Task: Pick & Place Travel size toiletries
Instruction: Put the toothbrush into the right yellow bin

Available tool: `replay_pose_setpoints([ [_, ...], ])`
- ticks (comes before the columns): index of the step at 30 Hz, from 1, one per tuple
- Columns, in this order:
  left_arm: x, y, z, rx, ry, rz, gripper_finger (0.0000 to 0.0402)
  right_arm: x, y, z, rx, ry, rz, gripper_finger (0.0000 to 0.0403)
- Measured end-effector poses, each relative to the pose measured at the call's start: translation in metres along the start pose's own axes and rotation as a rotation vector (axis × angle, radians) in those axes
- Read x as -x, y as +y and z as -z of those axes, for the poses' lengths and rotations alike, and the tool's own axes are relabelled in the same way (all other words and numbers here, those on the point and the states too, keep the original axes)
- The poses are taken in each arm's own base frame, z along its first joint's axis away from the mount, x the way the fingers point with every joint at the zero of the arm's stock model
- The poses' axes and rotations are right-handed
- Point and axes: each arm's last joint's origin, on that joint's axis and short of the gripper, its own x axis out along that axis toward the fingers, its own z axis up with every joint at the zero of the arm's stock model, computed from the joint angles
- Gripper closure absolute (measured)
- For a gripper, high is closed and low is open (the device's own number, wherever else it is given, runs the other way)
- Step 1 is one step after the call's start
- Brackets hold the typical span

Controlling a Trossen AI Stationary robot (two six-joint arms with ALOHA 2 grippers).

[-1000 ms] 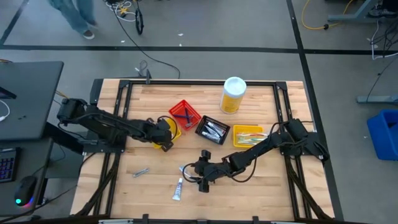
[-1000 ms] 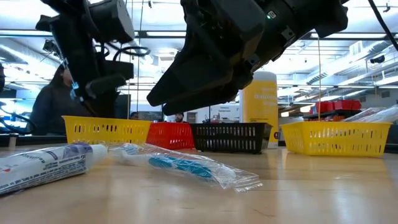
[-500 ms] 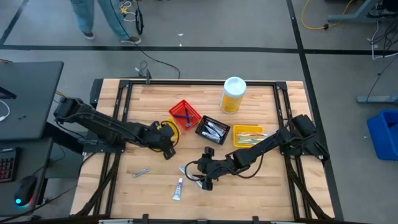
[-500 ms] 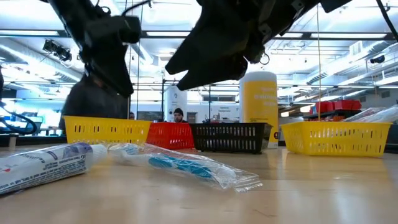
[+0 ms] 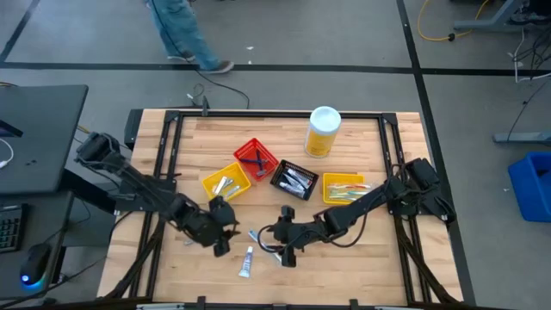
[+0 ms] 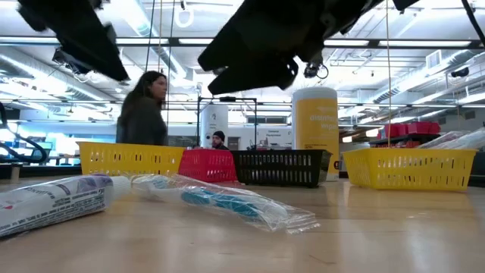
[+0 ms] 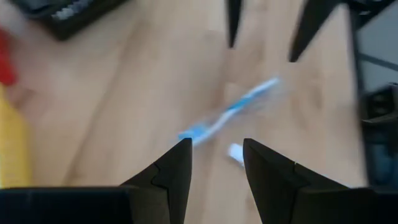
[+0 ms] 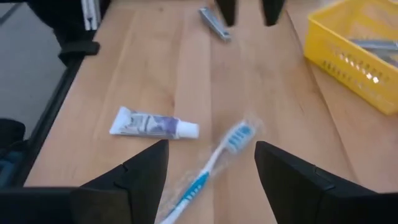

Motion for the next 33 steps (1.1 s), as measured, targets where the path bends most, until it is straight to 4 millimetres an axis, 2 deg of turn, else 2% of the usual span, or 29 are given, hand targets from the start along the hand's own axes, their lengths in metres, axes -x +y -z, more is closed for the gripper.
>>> replay_pose_setpoints([
  [9,0.013,-0.021,0.014,0.028,-0.051,0.062,0.0248,0.002,0.011,-0.002,0.042,-0.031,-0.094,0.0114],
  [16,0.018,-0.033,0.024,0.010,-0.072,0.090,0.0248,0.006,0.024,0.005,0.039,-0.012,-0.096,0.0124],
  [21,0.015,-0.037,0.027,-0.031,-0.101,0.076,0.0248,-0.009,0.025,0.023,-0.055,0.058,-0.065,0.0138],
  [26,0.012,-0.036,0.026,-0.035,-0.113,0.056,0.0248,-0.023,0.023,0.037,-0.068,0.073,0.009,0.0147],
  [33,0.011,-0.036,0.027,-0.043,-0.108,0.057,0.0248,-0.038,0.015,0.044,-0.152,0.043,0.056,0.0153],
])
